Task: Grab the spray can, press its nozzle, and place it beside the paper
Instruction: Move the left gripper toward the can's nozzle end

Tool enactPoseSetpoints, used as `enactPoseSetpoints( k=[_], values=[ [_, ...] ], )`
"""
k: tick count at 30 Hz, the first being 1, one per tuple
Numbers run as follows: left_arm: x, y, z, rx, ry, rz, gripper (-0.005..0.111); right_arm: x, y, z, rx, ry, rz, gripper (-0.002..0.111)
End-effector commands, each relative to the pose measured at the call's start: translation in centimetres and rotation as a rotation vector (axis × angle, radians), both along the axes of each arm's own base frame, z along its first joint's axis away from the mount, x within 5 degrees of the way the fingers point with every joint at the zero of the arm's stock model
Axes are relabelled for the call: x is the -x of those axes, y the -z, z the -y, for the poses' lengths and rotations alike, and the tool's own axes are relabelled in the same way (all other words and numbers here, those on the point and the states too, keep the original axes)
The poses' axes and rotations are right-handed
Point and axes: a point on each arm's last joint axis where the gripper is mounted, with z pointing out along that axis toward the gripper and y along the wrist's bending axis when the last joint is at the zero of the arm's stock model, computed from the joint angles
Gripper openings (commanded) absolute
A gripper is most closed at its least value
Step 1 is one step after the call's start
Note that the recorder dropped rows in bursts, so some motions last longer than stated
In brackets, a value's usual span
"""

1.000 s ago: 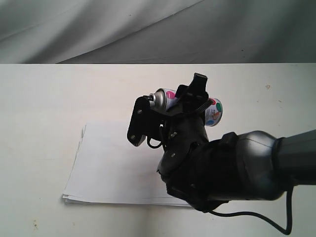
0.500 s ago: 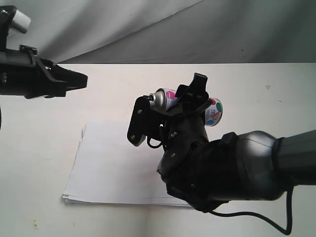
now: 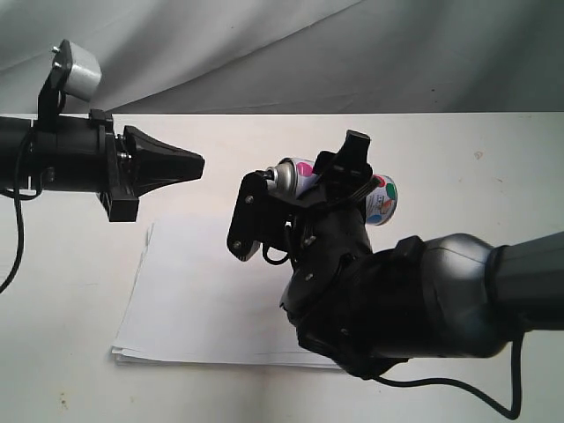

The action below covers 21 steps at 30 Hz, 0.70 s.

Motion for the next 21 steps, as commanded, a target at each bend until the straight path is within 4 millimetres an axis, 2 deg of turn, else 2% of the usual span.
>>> enactPoseSetpoints(
  k=[1,6,12,21],
  values=[
    [-0.6,0.7,0.3,0.098,-0.042,-0.1,0.0,-0.2,-1.0,0.0,0.027,0.003,0.058,0.0],
    [-0.9,2.2,0.7,0.239,-0.01,-0.238,0.0,-0.2,-1.0,0.0,0.027,0.003,0.058,0.0],
    [-1.0,2.0,0.8,0.3,-0.033,-0.343,0.0,-0.2,-1.0,0.0,0.027,0.003,0.058,0.0],
    [-2.7,-0.5,0.7,0.218,-0.015,-0.423,0.0,-0.2,-1.0,0.0,0.027,0.003,0.058,0.0]
  ],
)
